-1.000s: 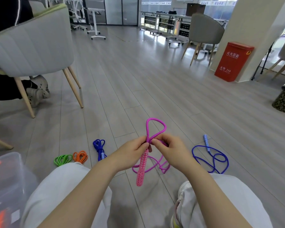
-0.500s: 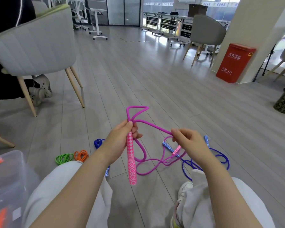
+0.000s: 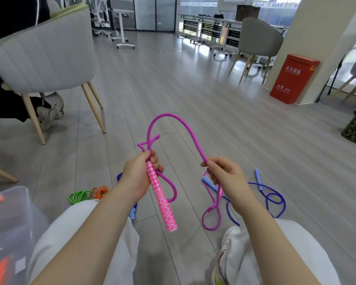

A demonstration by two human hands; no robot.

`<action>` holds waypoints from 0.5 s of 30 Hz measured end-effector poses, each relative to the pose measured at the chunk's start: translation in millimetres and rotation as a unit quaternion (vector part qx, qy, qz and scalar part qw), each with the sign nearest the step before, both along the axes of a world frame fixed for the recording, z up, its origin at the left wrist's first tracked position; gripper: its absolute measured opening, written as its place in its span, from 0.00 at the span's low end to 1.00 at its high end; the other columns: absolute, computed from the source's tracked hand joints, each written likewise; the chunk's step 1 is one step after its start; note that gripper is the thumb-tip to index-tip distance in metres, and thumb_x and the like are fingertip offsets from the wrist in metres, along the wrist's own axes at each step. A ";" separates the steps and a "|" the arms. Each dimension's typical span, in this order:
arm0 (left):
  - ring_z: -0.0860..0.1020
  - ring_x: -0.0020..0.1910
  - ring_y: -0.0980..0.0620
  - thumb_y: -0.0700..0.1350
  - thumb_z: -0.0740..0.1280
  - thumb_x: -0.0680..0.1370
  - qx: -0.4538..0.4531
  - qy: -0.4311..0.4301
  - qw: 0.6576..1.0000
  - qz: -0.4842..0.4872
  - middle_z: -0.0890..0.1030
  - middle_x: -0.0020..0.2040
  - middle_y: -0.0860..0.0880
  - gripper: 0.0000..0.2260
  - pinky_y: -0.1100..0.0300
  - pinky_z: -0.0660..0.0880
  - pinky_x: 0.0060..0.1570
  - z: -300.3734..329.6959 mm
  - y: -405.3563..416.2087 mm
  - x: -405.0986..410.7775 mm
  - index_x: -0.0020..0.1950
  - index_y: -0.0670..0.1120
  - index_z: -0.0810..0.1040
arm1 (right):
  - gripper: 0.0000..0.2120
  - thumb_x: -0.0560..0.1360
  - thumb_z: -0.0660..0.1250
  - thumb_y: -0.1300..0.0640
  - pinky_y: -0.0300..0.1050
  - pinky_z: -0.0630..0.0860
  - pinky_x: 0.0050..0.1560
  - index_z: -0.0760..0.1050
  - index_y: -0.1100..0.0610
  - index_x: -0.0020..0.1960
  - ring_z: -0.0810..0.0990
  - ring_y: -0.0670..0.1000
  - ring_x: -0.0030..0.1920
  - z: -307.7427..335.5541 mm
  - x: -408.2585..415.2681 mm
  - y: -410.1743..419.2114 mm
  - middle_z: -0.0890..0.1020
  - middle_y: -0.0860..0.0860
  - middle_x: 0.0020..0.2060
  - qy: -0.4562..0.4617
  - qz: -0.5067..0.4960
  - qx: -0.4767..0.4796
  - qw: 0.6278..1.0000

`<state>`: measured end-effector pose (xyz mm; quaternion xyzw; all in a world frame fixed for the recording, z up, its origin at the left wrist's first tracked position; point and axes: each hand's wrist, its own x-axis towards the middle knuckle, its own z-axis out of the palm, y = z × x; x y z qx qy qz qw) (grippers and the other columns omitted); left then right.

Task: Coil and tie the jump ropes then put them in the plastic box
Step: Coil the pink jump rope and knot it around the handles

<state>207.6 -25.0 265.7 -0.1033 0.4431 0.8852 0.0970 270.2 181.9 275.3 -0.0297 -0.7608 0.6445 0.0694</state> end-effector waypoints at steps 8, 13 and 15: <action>0.69 0.29 0.54 0.35 0.56 0.76 -0.104 0.043 0.985 -0.127 0.69 0.31 0.50 0.06 0.56 0.73 0.42 -2.7 23.2 19.6 0.47 0.42 0.72 | 0.11 0.79 0.64 0.57 0.42 0.68 0.37 0.81 0.51 0.41 0.70 0.46 0.32 -15.1 -3.6 -32.3 0.73 0.44 0.27 -0.030 0.056 0.059 0.996; 0.74 0.36 0.54 0.41 0.64 0.77 -0.216 0.102 0.951 -0.197 0.74 0.34 0.50 0.04 0.54 0.74 0.48 -4.2 22.2 26.8 0.51 0.43 0.74 | 0.10 0.78 0.64 0.54 0.48 0.71 0.37 0.81 0.52 0.41 0.71 0.45 0.31 -17.0 -2.4 -37.9 0.76 0.46 0.28 -0.038 0.060 0.126 0.989; 0.76 0.37 0.56 0.44 0.63 0.80 -0.266 0.118 0.937 -0.192 0.76 0.35 0.52 0.04 0.57 0.75 0.47 -4.3 23.7 28.0 0.51 0.45 0.75 | 0.09 0.78 0.64 0.52 0.54 0.76 0.39 0.82 0.51 0.42 0.74 0.47 0.33 -18.4 -2.0 -37.9 0.82 0.51 0.33 -0.039 0.061 0.142 0.987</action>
